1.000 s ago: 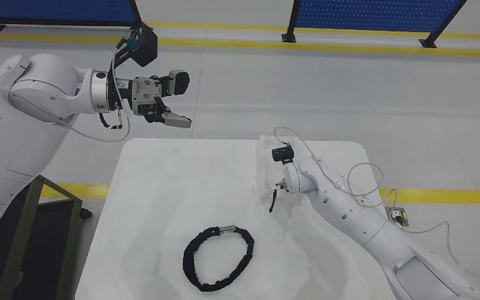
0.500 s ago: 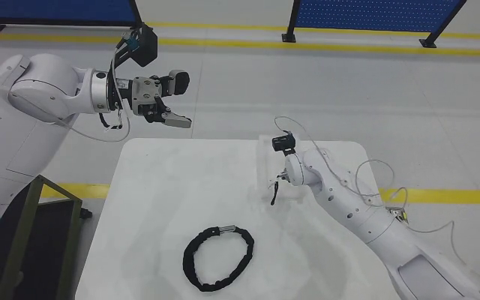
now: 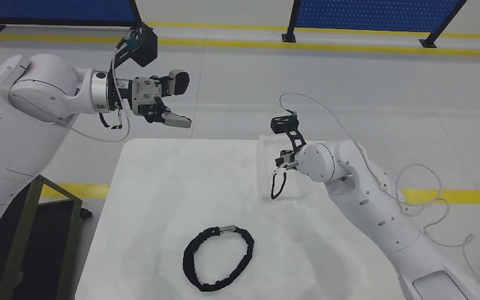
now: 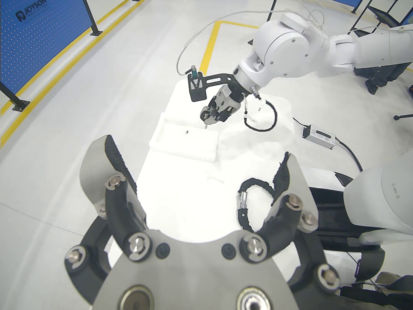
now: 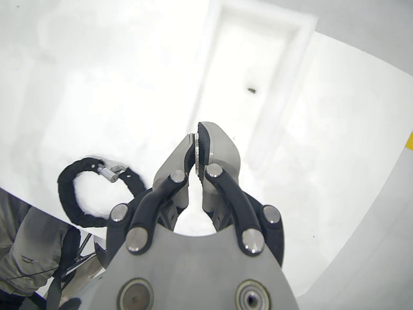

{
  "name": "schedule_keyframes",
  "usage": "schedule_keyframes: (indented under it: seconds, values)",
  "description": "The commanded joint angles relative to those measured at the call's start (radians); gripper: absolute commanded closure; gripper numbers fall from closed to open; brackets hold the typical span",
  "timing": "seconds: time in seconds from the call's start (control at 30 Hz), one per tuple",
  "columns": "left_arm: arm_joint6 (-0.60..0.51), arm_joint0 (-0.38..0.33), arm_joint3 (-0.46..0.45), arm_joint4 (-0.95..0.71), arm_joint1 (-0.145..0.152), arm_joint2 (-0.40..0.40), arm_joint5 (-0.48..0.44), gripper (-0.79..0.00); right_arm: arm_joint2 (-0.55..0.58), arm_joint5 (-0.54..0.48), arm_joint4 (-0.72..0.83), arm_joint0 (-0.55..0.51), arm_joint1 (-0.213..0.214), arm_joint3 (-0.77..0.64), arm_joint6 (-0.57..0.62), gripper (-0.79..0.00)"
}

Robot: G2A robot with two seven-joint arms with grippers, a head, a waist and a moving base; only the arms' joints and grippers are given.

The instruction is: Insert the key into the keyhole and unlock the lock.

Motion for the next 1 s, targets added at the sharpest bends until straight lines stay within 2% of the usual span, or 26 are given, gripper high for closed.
schedule_keyframes:
  seconds: [0.0,0.27,0.43,0.8,0.97]
  values:
    - [0.000,0.000,0.000,0.000,0.000,0.000,0.000,-0.785,0.038,-0.007,0.029,-0.017,0.005,-0.038,-0.003,0.000]
    - [0.000,0.000,0.000,0.000,0.000,0.000,0.000,-0.785,0.198,-0.026,0.205,-0.097,0.019,-0.182,-0.047,0.000]
    - [0.000,0.000,0.000,0.000,0.000,0.000,0.000,-0.785,0.335,-0.107,0.503,-0.182,0.018,-0.202,-0.155,0.000]
    - [0.000,0.000,0.000,0.000,0.000,0.000,0.000,-0.785,0.534,-0.197,0.691,-0.310,0.037,-0.263,-0.216,0.000]
    - [0.000,0.000,0.000,0.000,0.000,0.000,0.000,-0.785,0.641,-0.220,0.685,-0.362,0.053,-0.299,-0.203,0.000]
